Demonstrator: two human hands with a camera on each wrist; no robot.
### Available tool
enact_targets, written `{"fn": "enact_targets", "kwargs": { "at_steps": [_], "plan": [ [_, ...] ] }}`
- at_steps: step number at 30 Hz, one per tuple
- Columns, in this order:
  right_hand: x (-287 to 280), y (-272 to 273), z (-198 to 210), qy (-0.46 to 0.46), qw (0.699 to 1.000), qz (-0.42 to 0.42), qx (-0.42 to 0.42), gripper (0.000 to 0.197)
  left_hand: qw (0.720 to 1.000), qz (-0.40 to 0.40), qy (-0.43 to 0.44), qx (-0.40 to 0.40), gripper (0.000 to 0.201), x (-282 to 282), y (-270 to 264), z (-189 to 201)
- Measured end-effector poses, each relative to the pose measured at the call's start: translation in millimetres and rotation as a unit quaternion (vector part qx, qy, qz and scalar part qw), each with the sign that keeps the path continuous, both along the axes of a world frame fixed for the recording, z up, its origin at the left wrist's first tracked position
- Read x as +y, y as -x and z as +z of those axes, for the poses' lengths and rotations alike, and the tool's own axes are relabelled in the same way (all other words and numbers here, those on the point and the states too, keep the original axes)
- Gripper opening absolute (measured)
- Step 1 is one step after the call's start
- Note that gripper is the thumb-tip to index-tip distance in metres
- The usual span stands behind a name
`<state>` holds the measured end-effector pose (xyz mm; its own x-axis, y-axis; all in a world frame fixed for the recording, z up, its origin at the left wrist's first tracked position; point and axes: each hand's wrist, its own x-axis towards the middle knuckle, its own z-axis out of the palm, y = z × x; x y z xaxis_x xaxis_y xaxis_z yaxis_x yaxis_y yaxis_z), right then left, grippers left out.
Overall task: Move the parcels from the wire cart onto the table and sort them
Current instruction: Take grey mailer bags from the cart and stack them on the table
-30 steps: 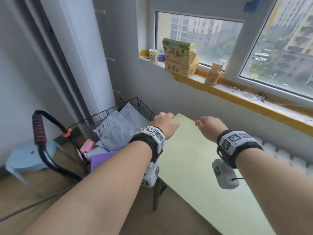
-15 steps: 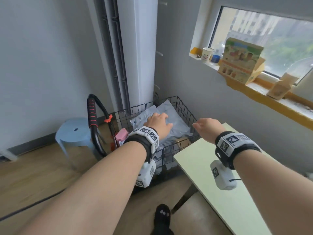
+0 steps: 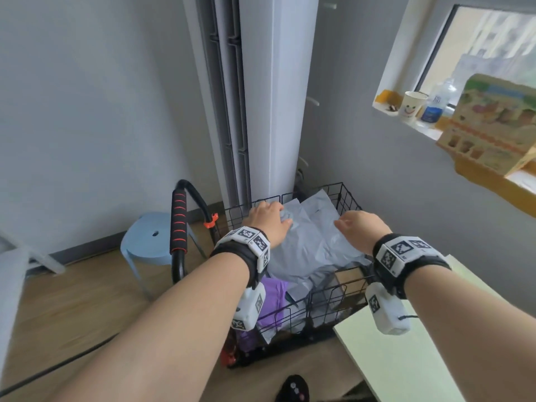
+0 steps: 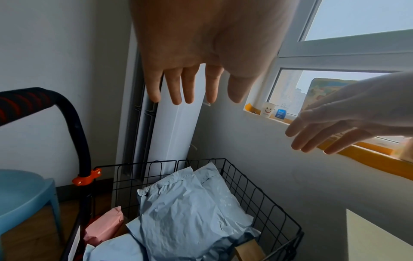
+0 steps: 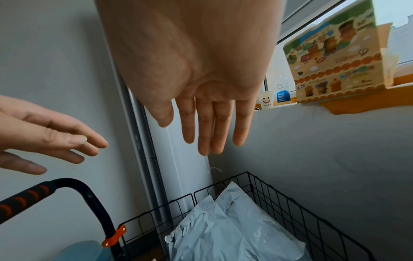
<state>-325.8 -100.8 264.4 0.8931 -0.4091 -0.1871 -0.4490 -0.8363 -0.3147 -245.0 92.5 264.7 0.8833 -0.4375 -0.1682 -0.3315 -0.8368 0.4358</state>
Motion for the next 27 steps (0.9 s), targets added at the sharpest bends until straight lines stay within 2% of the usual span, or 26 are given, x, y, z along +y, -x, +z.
{"fn": "enact_targets", "kwargs": {
  "at_steps": [7, 11, 16, 27],
  "plan": [
    [-47.7, -74.7, -16.4, -0.011, 1.000, -0.007, 0.017, 0.036, 1.000, 0.012, 0.005, 0.027, 0.047, -38.3, -73.7, -18.4],
    [-62.7, -105.2, -43.2, -0.030, 0.999, -0.013, 0.031, 0.035, 0.998, 0.033, 0.012, 0.046, 0.045, -48.1, -103.6, -46.2],
    [-64.6, -117.1, -85.7, -0.070, 0.993, -0.035, 0.083, 0.039, 0.995, 0.051, -0.004, 0.085, 0.045, -47.7, -118.1, -93.0],
    [-85.4, -152.7, -138.4, -0.091, 0.985, -0.070, 0.129, 0.039, 0.990, 0.029, -0.026, 0.136, 0.046, -71.4, -161.1, -146.6]
  ]
}}
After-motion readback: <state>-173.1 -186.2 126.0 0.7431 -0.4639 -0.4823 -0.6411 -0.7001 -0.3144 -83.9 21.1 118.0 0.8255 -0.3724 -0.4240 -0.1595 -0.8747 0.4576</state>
